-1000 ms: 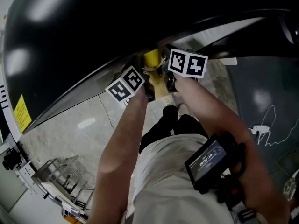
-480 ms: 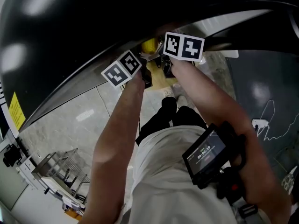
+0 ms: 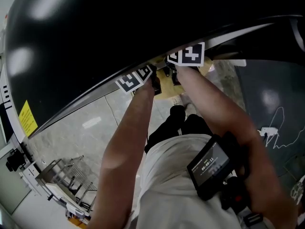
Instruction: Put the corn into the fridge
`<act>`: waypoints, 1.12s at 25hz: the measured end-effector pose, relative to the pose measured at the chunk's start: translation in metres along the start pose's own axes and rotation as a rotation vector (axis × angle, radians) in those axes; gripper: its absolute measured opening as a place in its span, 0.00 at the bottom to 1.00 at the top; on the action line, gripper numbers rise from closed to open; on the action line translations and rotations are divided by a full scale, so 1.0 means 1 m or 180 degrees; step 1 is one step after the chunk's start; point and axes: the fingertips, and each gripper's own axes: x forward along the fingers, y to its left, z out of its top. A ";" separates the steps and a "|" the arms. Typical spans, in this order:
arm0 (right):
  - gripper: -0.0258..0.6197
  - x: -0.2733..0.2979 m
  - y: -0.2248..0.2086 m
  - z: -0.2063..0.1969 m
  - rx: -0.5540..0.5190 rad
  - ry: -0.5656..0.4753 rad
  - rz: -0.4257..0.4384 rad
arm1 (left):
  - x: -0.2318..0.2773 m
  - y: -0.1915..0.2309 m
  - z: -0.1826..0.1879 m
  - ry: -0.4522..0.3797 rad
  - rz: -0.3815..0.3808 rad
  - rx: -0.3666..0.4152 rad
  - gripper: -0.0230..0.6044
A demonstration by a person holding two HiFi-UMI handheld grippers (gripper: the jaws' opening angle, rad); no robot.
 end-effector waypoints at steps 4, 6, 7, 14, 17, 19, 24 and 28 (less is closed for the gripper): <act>0.12 0.000 -0.002 -0.003 -0.0074 0.0017 -0.0059 | 0.001 0.000 0.003 -0.0035 0.0047 0.0147 0.12; 0.12 0.001 -0.002 -0.004 -0.0113 0.0028 -0.0089 | 0.001 0.000 0.004 -0.0048 0.0070 0.0218 0.12; 0.12 0.001 -0.002 -0.004 -0.0134 0.0033 -0.0104 | 0.001 0.000 0.005 -0.0055 0.0082 0.0254 0.12; 0.12 0.003 -0.003 -0.005 -0.0293 0.0052 -0.0202 | 0.002 0.000 0.010 -0.0107 0.0166 0.0529 0.13; 0.12 0.004 -0.003 -0.006 -0.0366 0.0061 -0.0246 | 0.002 0.001 0.010 -0.0109 0.0204 0.0613 0.14; 0.13 0.005 -0.003 -0.007 -0.0406 0.0081 -0.0279 | 0.004 0.003 0.005 -0.0074 0.0229 0.0610 0.16; 0.17 0.002 -0.013 -0.026 -0.0411 0.0246 -0.0375 | 0.001 0.004 0.005 -0.0135 0.0306 0.0657 0.21; 0.18 -0.002 -0.014 -0.014 -0.0477 0.0055 -0.0378 | -0.005 0.005 0.011 -0.0267 0.0315 0.0748 0.21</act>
